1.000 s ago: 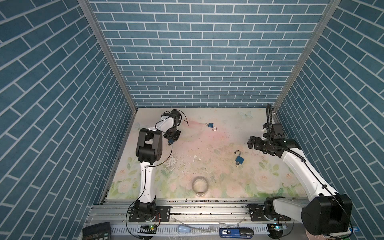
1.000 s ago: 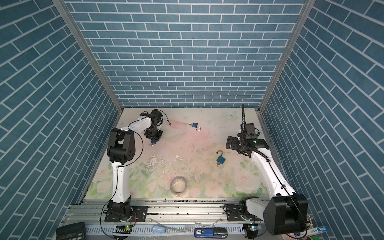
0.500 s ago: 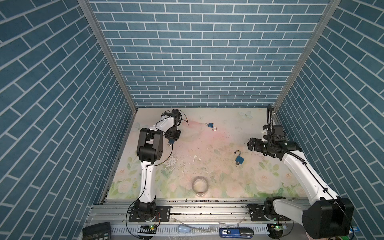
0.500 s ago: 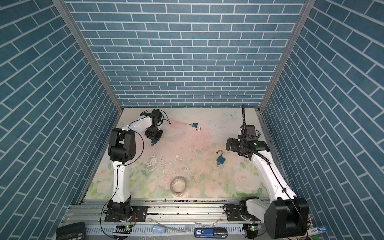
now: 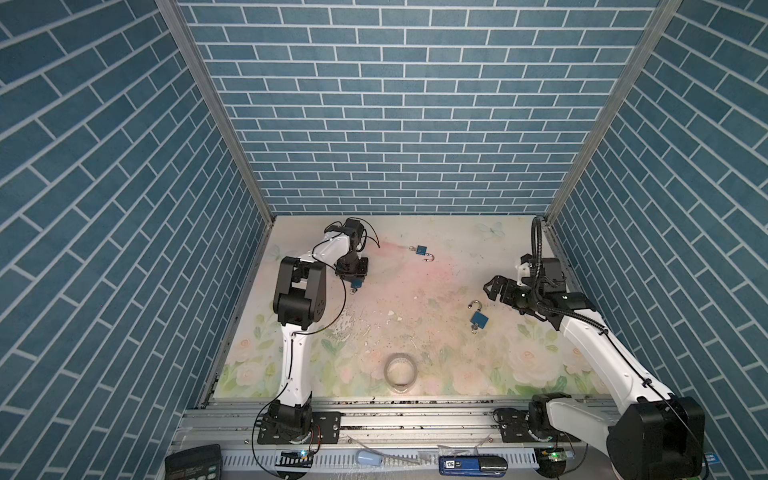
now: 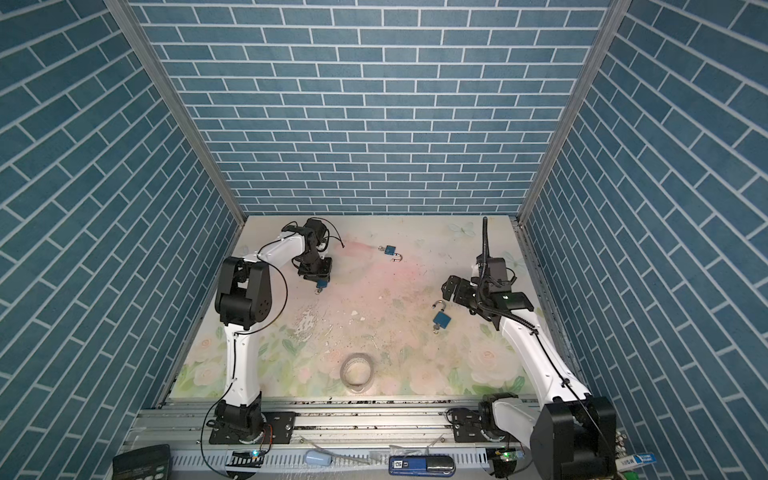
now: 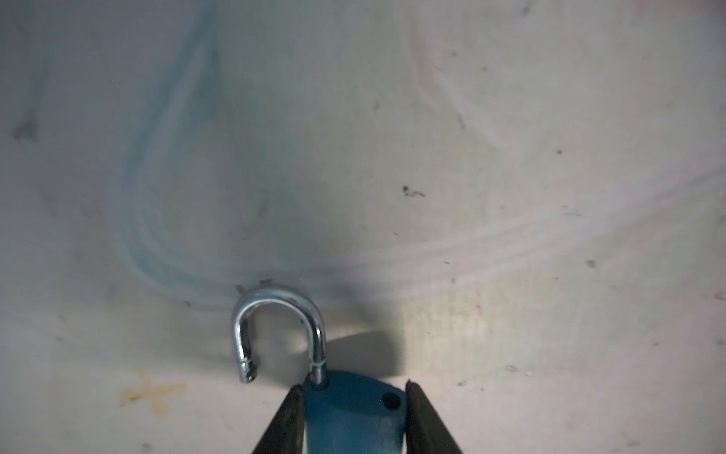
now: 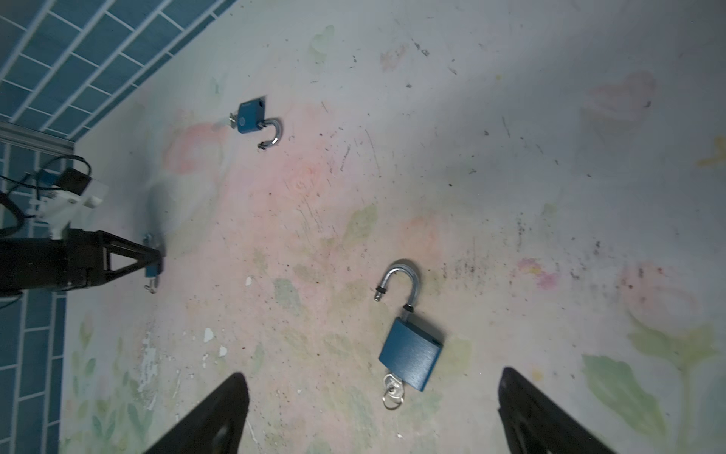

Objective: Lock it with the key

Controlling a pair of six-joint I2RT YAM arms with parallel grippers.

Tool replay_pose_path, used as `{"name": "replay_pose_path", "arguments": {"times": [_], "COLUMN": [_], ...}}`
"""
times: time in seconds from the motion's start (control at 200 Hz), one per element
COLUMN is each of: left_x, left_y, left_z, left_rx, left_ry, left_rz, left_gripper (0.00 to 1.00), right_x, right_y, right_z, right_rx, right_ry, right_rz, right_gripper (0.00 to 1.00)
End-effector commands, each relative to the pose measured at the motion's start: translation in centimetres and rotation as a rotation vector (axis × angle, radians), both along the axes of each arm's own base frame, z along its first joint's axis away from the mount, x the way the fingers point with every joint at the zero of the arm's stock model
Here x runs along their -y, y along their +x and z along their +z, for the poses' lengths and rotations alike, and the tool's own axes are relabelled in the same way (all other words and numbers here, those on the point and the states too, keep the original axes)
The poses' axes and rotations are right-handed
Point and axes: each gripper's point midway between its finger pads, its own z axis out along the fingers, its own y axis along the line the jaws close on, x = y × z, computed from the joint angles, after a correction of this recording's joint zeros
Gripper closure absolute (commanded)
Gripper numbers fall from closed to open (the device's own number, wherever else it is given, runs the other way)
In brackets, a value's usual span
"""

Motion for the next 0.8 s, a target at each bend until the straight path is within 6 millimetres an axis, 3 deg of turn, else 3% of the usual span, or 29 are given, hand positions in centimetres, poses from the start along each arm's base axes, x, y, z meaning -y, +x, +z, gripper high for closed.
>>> {"name": "replay_pose_path", "arguments": {"times": [0.0, 0.28, 0.525, 0.615, 0.795], "left_x": [2.8, 6.1, 8.4, 9.0, 9.5], "left_y": [-0.3, -0.8, -1.7, -2.0, -2.5], "left_z": [2.8, 6.6, 9.8, 10.5, 11.4], "left_rx": [0.036, 0.126, 0.175, 0.177, 0.191], "left_ry": [-0.125, -0.266, -0.346, -0.407, -0.485], "left_rz": [0.058, 0.128, 0.176, 0.21, 0.261], "left_gripper": [0.73, 0.73, 0.71, 0.71, 0.71], "right_x": [-2.9, -8.4, -14.6, -17.2, -20.3], "right_y": [1.1, 1.7, 2.3, 2.4, 3.3], "right_z": [2.0, 0.5, -0.5, -0.2, -0.2], "right_rx": [0.078, 0.099, 0.2, 0.261, 0.358], "right_ry": [0.143, 0.143, 0.147, 0.141, 0.114], "right_rz": [0.029, 0.124, 0.195, 0.238, 0.259], "right_gripper": [0.01, 0.09, 0.14, 0.15, 0.18]}}
